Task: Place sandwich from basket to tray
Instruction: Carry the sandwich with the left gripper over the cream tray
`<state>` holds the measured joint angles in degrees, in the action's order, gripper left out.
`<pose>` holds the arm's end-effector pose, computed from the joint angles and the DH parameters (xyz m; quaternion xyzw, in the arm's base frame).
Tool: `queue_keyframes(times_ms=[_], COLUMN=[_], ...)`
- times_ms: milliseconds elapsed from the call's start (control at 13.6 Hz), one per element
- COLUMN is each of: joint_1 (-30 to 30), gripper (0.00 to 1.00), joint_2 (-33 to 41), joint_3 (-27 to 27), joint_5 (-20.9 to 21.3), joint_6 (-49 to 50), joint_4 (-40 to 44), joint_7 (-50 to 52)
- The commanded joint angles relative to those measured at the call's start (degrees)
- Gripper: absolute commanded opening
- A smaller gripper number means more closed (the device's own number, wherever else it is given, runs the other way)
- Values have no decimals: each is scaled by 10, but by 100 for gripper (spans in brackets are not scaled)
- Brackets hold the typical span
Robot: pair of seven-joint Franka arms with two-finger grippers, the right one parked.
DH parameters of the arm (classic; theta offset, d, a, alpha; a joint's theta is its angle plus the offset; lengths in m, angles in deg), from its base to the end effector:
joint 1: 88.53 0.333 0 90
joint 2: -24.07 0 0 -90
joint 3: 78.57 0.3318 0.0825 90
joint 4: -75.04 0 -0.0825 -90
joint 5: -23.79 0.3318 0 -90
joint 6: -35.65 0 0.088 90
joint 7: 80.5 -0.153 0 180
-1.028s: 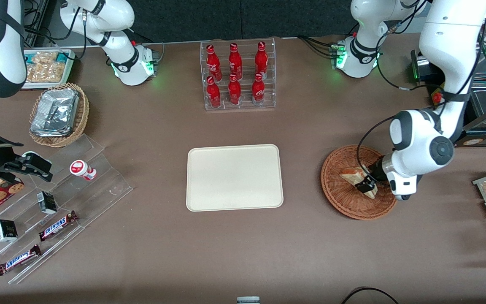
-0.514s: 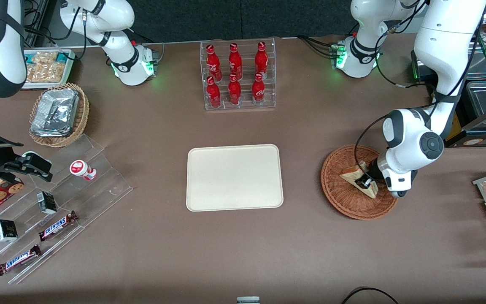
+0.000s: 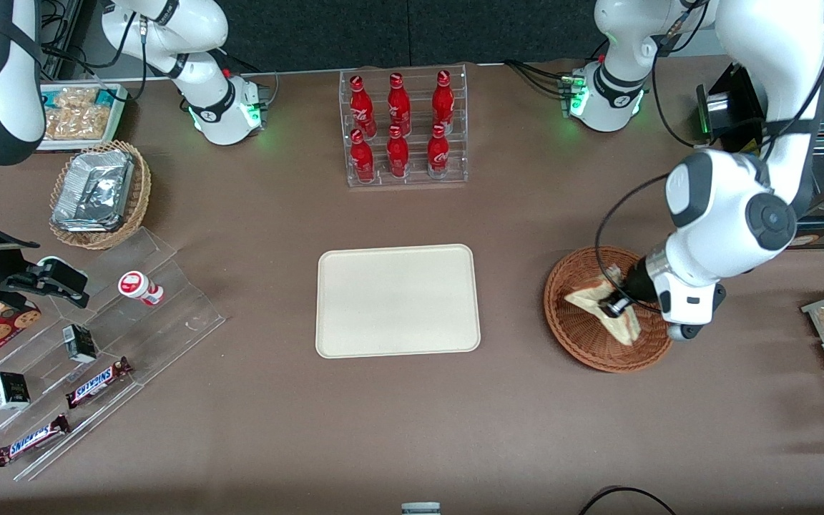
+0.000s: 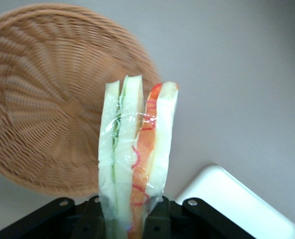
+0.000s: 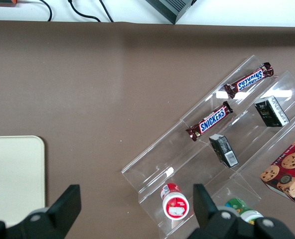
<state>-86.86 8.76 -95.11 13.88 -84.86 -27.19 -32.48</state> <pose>0.5744 -0.1560 0.4111 0.9372 0.3285 -0.0333 0.1121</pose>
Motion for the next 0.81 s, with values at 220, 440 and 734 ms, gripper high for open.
queue_keyframes(times_ms=[220, 440, 734], joint_1=[-92, -196, -297], gripper=[2, 4, 5], joint_2=[-119, -246, -346], joint_3=[-106, -106, -69], joint_5=[132, 213, 227], joint_6=[49, 68, 59], joint_4=[179, 306, 371], joint_7=[4, -7, 31])
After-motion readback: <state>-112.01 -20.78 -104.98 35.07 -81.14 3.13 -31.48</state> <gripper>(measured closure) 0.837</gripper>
